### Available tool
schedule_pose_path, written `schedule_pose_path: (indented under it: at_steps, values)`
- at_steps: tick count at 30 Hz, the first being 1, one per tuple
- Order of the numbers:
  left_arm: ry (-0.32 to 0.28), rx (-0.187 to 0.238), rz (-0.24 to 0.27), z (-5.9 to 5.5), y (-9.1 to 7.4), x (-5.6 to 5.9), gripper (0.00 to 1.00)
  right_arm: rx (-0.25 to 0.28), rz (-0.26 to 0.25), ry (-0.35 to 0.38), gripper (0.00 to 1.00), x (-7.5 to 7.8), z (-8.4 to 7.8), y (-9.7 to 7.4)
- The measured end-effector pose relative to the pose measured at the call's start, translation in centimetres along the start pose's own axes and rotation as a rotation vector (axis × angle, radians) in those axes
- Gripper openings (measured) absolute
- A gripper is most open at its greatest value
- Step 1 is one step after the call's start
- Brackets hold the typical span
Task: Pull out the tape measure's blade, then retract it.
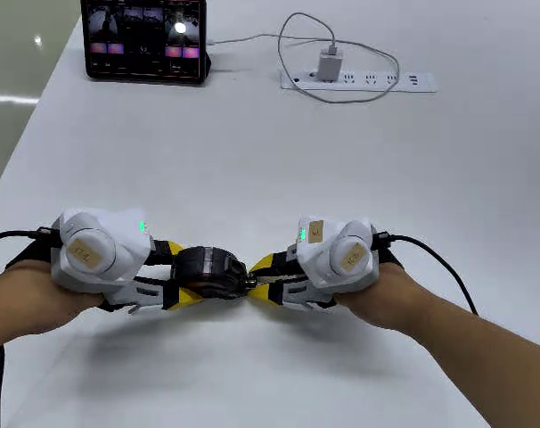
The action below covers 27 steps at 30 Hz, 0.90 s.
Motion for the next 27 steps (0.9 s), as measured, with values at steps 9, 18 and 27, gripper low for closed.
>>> schedule_pose_path:
  at_steps: [9,18,27]
  values:
    - [-0.001,-0.003,-0.002,0.2,0.0,0.1,0.26,0.002,0.004,0.000,0.09,0.1,-0.2,-0.2]
    - [0.000,-0.006,-0.002,0.1,0.0,0.1,0.26,0.002,-0.001,0.003,0.09,0.2,-0.8,-1.1]
    - [-0.001,-0.005,0.000,0.1,0.0,0.1,0.26,-0.010,-0.020,0.013,0.09,0.5,-1.9,-2.7]
Point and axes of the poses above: the centre of the closed fingertips' face, and the gripper's own axes: y roughly forward along the fingers, x roughly to its right, z roughly out of its top, the point moved 6 cm from there along -y, roughly backward along the fingers, and after that the axes turned 10 degrees about -z, right-handed, at the moved point
